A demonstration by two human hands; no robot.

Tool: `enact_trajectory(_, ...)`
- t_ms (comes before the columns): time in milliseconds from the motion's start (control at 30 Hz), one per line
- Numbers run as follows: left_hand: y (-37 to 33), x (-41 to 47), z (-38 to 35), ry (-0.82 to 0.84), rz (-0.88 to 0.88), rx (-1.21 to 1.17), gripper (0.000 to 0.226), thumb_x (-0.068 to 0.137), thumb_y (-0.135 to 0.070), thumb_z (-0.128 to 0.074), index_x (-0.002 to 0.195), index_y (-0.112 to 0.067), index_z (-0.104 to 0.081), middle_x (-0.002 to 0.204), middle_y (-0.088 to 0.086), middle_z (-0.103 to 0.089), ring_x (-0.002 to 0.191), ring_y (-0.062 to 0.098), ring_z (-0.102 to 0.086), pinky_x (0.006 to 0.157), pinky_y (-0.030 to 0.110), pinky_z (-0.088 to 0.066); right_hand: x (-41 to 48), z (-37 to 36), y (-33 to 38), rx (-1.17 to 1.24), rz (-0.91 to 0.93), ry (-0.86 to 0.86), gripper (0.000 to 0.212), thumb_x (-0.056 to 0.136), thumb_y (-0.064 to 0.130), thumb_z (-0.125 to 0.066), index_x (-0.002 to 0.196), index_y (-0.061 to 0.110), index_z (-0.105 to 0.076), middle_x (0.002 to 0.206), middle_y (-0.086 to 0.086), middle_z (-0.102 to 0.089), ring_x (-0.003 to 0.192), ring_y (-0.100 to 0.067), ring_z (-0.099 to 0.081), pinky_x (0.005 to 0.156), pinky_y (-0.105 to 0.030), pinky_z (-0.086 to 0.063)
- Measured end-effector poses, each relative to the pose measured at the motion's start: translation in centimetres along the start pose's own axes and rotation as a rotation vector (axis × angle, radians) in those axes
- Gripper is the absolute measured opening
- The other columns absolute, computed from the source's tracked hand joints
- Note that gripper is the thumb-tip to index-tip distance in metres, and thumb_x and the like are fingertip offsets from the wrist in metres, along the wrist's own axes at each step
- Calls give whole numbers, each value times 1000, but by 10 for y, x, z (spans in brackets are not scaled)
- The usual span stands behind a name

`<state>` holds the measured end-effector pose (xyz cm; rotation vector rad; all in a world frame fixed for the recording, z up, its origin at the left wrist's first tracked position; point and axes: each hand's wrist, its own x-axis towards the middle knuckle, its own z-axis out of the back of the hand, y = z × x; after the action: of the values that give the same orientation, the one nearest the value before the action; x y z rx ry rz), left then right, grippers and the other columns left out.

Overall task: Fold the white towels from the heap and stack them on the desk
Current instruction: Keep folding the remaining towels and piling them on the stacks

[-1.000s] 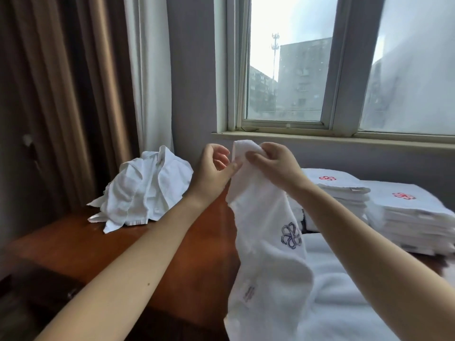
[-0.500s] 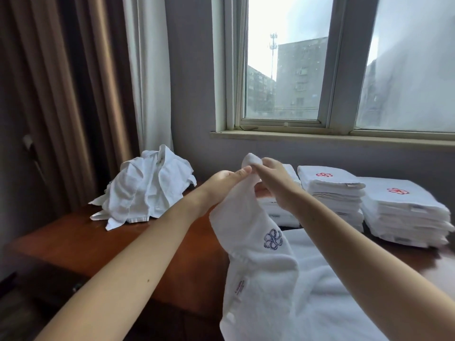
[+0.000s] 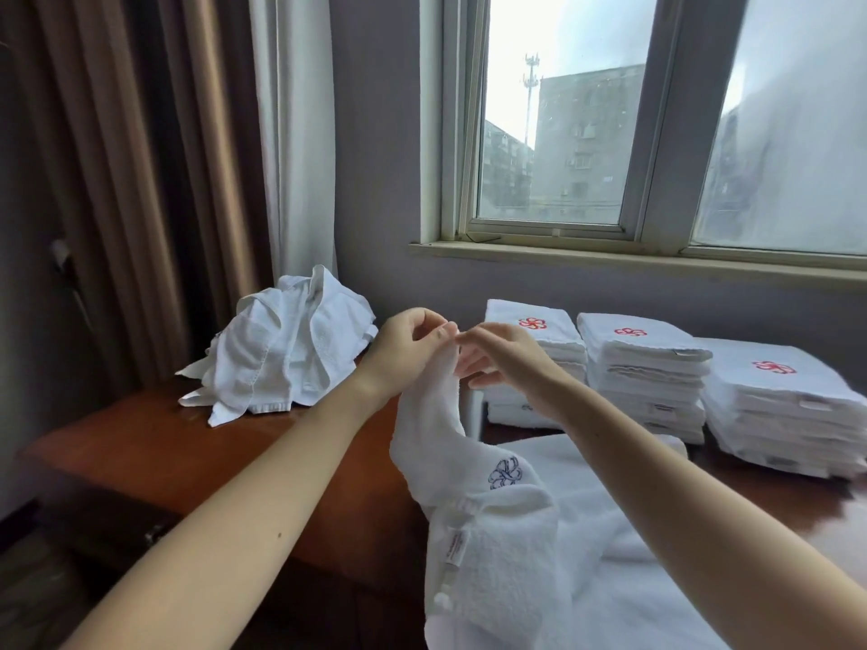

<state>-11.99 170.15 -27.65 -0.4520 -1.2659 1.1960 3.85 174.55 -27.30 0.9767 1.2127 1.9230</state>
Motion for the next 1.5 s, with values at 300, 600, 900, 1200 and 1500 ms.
enact_trajectory(300, -8, 11, 14, -15, -122, -142, 5, 90, -27, -69, 85, -25, -69, 73, -21, -68, 73, -7, -60, 68, 10, -47, 6, 10, -14, -219, 12, 176, 31, 71, 29, -57, 81, 0, -57, 82, -4, -53, 81, -15, -49, 79, -36, -37)
enact_trajectory(600, -25, 19, 0, -150, -119, -1, 12, 94, -23, -66, 83, -27, -63, 77, -11, -63, 64, -9, -57, 64, 12, -44, -28, 54, -11, -131, 67, -124, 42, 96, 35, -59, 90, -7, -58, 78, -6, -51, 72, -17, -47, 67, -33, -32)
enact_trajectory(900, -78, -3, -73, 420, -94, 42, 15, 95, -30, -65, 102, -19, -72, 95, -2, -75, 90, 15, -71, 73, 26, -56, -77, 97, 24, -146, 78, -394, 26, 95, 36, -61, 78, 16, -63, 60, 11, -55, 52, -3, -48, 44, -15, -36)
enact_trajectory(1200, -137, 0, -73, -67, -435, -59, 17, 99, -30, -58, 105, -14, -61, 93, 0, -64, 78, 8, -59, 66, 24, -48, -119, 119, 24, -378, 7, -134, 25, 94, 15, -60, 96, -10, -61, 85, -7, -57, 75, -11, -53, 66, -25, -51)
enact_trajectory(1500, -131, -2, -38, -297, -482, 273, 21, 101, -33, -52, 111, -17, -61, 108, 4, -66, 93, 24, -62, 71, 34, -47, -126, 148, 39, -195, -94, -460, 24, 96, 27, -62, 86, 7, -54, 79, -4, -40, 76, -15, -49, 56, -36, -61)
